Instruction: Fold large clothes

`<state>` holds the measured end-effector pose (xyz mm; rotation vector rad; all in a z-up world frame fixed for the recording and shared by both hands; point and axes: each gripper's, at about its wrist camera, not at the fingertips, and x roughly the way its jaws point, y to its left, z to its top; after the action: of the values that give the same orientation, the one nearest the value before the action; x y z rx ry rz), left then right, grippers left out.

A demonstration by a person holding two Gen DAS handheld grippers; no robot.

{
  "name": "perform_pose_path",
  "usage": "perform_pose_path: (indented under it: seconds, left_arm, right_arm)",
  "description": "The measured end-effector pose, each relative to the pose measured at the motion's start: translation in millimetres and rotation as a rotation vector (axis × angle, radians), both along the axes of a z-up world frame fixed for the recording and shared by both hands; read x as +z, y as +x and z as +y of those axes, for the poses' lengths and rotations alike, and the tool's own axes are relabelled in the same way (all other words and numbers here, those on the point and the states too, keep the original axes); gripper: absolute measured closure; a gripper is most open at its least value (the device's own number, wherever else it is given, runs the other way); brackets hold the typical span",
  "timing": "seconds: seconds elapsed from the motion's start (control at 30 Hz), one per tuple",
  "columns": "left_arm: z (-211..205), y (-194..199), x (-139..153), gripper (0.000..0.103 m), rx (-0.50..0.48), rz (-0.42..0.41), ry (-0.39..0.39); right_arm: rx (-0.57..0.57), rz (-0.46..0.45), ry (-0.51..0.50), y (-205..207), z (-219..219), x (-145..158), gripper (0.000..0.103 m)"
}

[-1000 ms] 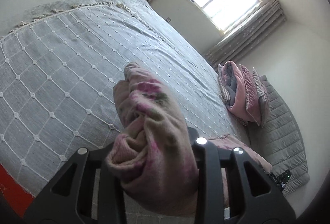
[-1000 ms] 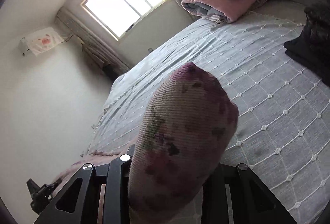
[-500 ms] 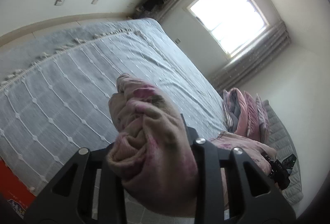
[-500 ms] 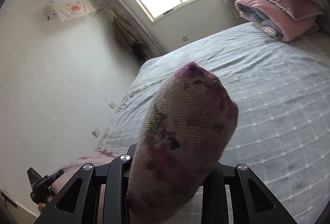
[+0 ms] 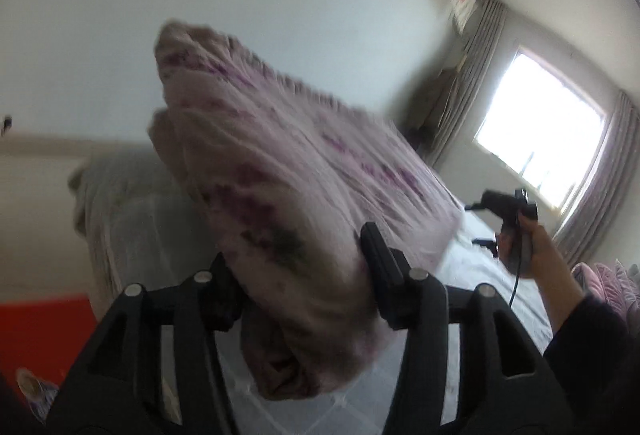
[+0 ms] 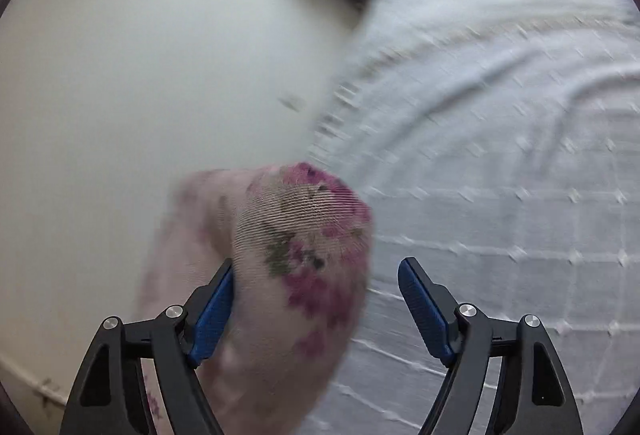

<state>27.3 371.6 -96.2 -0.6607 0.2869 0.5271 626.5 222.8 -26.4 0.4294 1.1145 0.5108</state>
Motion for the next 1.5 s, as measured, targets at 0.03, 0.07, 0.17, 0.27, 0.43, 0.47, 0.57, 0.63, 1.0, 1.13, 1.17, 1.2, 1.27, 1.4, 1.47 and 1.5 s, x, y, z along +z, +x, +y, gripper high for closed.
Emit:
perform_pose_path:
  seconds: [0.03,0.07,0.17,0.27,0.43,0.47,0.57,0.63,1.0,1.13,1.17,1.2,1.27,1.4,1.47,1.5]
  left_arm:
    - [6.6,5.6,-33.1,0.05,-0.03,0.046,-0.121]
    - [15.4,4.7,-66.0,0.05,-0.015,0.086,-0.234]
    - [24.0,-25.2,-73.9,0.043,-0.002,-0.023,-0.212]
    - [23.8,-42.3,-59.1,0.043,0.04,-0.02,-0.175]
    - [19.3,-53.9,-43.8,0.043,0.037,0.043,-0.225]
    - [12.5,-55.2,-38.3,0.043,0.036,0.059,-0.227]
    - [-16.7,-52.8,-9.7,0.042,0.052,0.177,-0.125]
    - [-37.4,-46.7,8.0,0.038,0.049,0.261,-0.038]
    - [-115.0,-44.7,59.7,0.021,-0.002,0.388,0.129]
    - [-131.0,-50.4,66.1,0.021,0.009,0.401,0.144]
    - [-136.2,-52.0,67.7,0.02,0.013,0.403,0.153]
    - [-141.7,-54.0,69.9,0.019,0.021,0.408,0.164]
    - [-151.9,-57.0,73.3,0.017,0.032,0.416,0.185]
    - [-168.6,-65.4,75.6,0.013,0.073,0.42,0.218]
    - [-174.1,-68.0,75.4,0.013,0.083,0.42,0.219]
    - [-177.0,-68.7,75.5,0.012,0.087,0.421,0.22]
  right_arm:
    - [-0.039,0.072,-0.025,1.0,2.1,-33.8,0.022]
    - [-0.061,0.089,0.014,-3.1,-2.7,-58.3,0.022]
    - [0.002,0.101,-0.025,-34.4,-13.7,-111.7,0.022]
    - [0.07,0.021,-0.034,-69.4,-34.3,-115.3,0.022]
    - [0.109,-0.103,-0.046,-121.1,-64.3,-77.1,0.022]
    - [0.138,-0.137,-0.052,-136.5,-65.0,-64.9,0.022]
    - [0.248,-0.224,-0.076,-182.2,-67.8,-33.2,0.022]
    - [0.311,-0.259,-0.094,-217.3,-62.1,-16.0,0.022]
    - [0.51,-0.495,-0.142,-413.4,-63.9,38.7,0.021]
    - [0.542,-0.597,-0.156,-458.7,-79.2,56.6,0.019]
    - [0.545,-0.619,-0.158,-467.4,-82.6,59.6,0.019]
    - [0.544,-0.643,-0.161,-476.2,-86.5,61.9,0.018]
    - [0.552,-0.681,-0.155,-491.4,-94.7,64.6,0.018]
    - [0.563,-0.729,-0.122,-506.1,-107.3,64.6,0.016]
    - [0.569,-0.727,-0.132,-508.9,-110.5,62.6,0.016]
    - [0.57,-0.729,-0.135,-511.5,-113.1,62.0,0.016]
